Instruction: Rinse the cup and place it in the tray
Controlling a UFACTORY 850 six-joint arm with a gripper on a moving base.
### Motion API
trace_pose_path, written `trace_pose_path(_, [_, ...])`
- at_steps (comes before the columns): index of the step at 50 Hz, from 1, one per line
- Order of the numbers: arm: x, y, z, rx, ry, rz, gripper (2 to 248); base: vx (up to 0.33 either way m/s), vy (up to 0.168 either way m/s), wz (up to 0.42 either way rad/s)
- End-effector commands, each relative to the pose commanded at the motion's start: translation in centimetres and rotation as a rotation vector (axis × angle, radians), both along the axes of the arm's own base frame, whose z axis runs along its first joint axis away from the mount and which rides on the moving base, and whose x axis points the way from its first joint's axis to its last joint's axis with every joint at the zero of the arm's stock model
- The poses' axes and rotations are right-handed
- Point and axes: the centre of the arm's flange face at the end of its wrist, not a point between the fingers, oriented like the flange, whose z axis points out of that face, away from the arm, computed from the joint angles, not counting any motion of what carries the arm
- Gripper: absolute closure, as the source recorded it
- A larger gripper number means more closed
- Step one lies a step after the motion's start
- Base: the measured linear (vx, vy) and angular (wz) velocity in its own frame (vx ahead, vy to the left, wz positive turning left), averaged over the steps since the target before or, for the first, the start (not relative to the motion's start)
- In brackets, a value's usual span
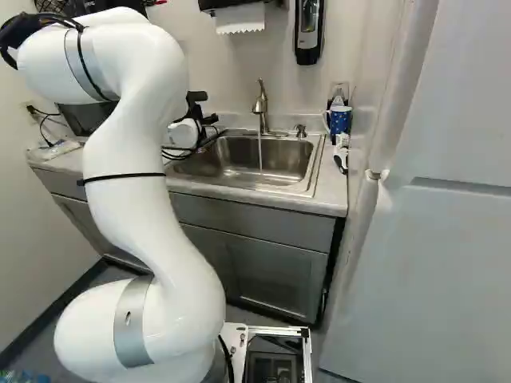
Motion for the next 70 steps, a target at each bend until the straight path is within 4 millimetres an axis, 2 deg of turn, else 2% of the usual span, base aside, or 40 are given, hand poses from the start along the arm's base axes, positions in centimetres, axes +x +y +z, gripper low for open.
trace_pose_path(1, [0.0, 0.0, 0.0, 0.0, 0.0, 0.0, 3, 0.0, 0.0, 0.0])
trace_pose_path(2, [0.0, 0.0, 0.0, 0.0, 0.0, 0.0, 21, 0.0, 0.0, 0.0])
trace_pose_path(6, [0.0, 0.0, 0.0, 0.0, 0.0, 0.0, 21, 0.0, 0.0, 0.0])
trace_pose_path(7, [0.0, 0.0, 0.0, 0.0, 0.0, 0.0, 59, 0.0, 0.0, 0.0])
trace_pose_path(11, [0.0, 0.0, 0.0, 0.0, 0.0, 0.0, 59, 0.0, 0.0, 0.0])
trace_pose_path(12, [0.0, 0.0, 0.0, 0.0, 0.0, 0.0, 98, 0.0, 0.0, 0.0])
trace_pose_path(16, [0.0, 0.0, 0.0, 0.0, 0.0, 0.0, 98, 0.0, 0.0, 0.0])
trace_pose_path(17, [0.0, 0.0, 0.0, 0.0, 0.0, 0.0, 124, 0.0, 0.0, 0.0])
trace_pose_path(26, [0.0, 0.0, 0.2, 0.001, -0.003, 0.0, 125, 0.0, 0.0, 0.0])
trace_pose_path(42, [0.0, -0.1, 1.9, 0.008, -0.028, -0.001, 125, 0.0, 0.0, 0.0])
trace_pose_path(70, [-0.9, -1.7, 5.0, 0.013, -0.044, -0.02, 125, 0.0, 0.0, 0.0])
